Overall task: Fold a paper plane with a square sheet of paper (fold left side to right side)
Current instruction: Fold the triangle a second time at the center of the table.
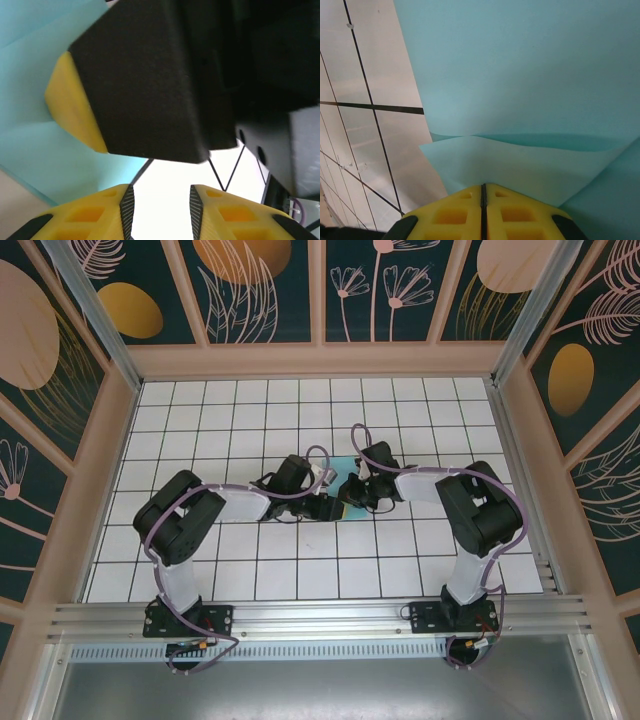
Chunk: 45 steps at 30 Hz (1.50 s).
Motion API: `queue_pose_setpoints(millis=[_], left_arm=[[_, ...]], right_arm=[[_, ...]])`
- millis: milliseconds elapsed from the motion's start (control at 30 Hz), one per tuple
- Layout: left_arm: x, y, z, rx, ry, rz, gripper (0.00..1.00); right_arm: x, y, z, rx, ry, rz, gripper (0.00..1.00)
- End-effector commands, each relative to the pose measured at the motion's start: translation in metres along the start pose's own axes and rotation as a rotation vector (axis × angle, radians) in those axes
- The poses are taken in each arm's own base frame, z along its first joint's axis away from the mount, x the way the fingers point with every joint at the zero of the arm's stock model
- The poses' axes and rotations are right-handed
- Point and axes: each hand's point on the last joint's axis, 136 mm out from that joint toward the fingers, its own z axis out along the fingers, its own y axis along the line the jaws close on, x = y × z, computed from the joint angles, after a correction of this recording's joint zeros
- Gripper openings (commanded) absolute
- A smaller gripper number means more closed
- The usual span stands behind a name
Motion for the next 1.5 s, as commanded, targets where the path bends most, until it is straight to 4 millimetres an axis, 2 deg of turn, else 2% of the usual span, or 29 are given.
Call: queue_pose_setpoints(millis=[0, 200, 367, 500, 633, 767, 833, 867, 1233, 1467], left_arm=[[-0.003, 0.008, 0.005, -0.041, 0.000, 0.024, 0.37], [0.015, 0.036, 0.010, -0.137, 0.051, -0.002, 0.36], [0.027, 0.048, 0.012, -0.184, 0.096, -0.006, 0.36], [0.032, 0.055, 0.011, -0.239, 0.122, 0.002, 0.36], [0.036, 0.061, 0.012, -0.285, 0.141, 0.011, 0.36], [0.038, 0.062, 0.016, -0.318, 0.157, 0.021, 0.36], [0.045, 0.067, 0.016, -0.348, 0.178, 0.020, 0.36], [0.036, 0.062, 0.018, -0.349, 0.166, 0.036, 0.36], [0.042, 0.066, 0.019, -0.374, 0.184, 0.021, 0.36], [0.047, 0.070, 0.018, -0.388, 0.194, 0.011, 0.36]], right_arm=[[0.011, 0.001, 0.001, 0.000, 0.039, 0.016, 0.11], [0.003, 0.016, -0.005, -0.043, 0.027, -0.007, 0.11], [-0.011, 0.029, -0.017, -0.054, -0.003, -0.043, 0.11], [-0.021, 0.031, -0.027, -0.033, -0.035, -0.055, 0.10], [-0.014, 0.028, -0.023, -0.030, -0.005, -0.047, 0.07], [-0.007, 0.021, -0.014, -0.026, 0.018, -0.033, 0.04], [-0.006, 0.018, -0.010, -0.015, 0.023, -0.032, 0.04], [-0.006, 0.015, -0.009, -0.003, 0.024, -0.032, 0.04], [-0.005, -0.015, 0.005, 0.108, 0.044, -0.037, 0.04], [-0.017, -0.043, -0.002, 0.191, -0.006, -0.033, 0.05]])
